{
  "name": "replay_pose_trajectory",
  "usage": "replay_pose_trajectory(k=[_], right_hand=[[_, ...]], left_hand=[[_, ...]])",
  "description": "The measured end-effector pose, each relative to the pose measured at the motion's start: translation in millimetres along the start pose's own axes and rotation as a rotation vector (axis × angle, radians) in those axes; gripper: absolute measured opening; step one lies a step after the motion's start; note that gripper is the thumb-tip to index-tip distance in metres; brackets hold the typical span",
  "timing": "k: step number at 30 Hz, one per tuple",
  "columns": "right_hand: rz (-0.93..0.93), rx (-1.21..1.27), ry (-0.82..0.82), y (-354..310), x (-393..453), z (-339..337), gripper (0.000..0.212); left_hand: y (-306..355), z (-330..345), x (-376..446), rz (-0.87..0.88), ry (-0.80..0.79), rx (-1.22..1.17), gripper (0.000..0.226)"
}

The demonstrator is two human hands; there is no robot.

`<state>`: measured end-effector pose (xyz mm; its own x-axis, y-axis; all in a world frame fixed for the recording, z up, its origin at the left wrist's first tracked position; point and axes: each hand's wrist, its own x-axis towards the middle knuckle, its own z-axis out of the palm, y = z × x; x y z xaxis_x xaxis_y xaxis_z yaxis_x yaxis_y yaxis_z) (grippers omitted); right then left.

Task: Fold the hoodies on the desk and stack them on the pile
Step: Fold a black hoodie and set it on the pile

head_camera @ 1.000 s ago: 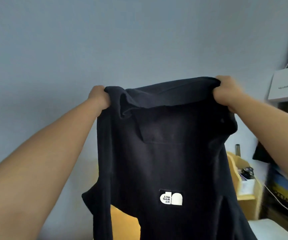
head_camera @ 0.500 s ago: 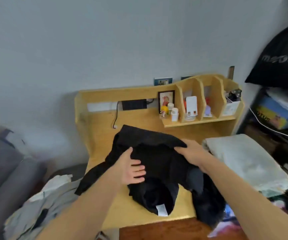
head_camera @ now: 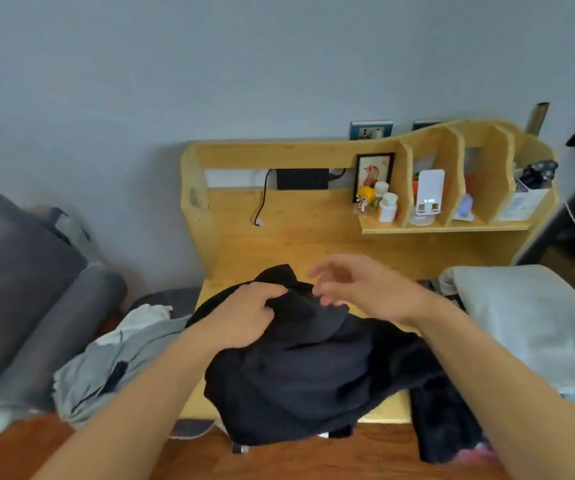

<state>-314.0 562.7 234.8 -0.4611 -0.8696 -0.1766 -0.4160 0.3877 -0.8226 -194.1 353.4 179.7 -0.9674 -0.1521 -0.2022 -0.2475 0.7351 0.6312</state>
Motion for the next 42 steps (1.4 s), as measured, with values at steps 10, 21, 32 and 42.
replay_pose_trajectory(k=[10, 21, 32, 42], right_hand=[[-0.203, -0.426, -0.181, -74.8, 79.1, -34.6, 0.031], [-0.353, -0.561, 0.779, -228.3, 54.0, -216.7, 0.02], [-0.231, -1.06, 1.234, -284.5, 12.8, -314.1, 0.033], [-0.028, -0.55, 1.508, -252.0, -1.7, -315.2, 0.003]], left_hand=[[67.8, -127.1, -28.8, 0.26, 0.389, -0.001, 0.029], [97.0, -272.6, 1.9, -0.059, 0.979, 0.335, 0.008], [237.3, -435.1, -27.4, 0.059, 1.354, 0.941, 0.016], [207.4, -427.2, -23.0, 0.322, 1.237, 1.229, 0.049]])
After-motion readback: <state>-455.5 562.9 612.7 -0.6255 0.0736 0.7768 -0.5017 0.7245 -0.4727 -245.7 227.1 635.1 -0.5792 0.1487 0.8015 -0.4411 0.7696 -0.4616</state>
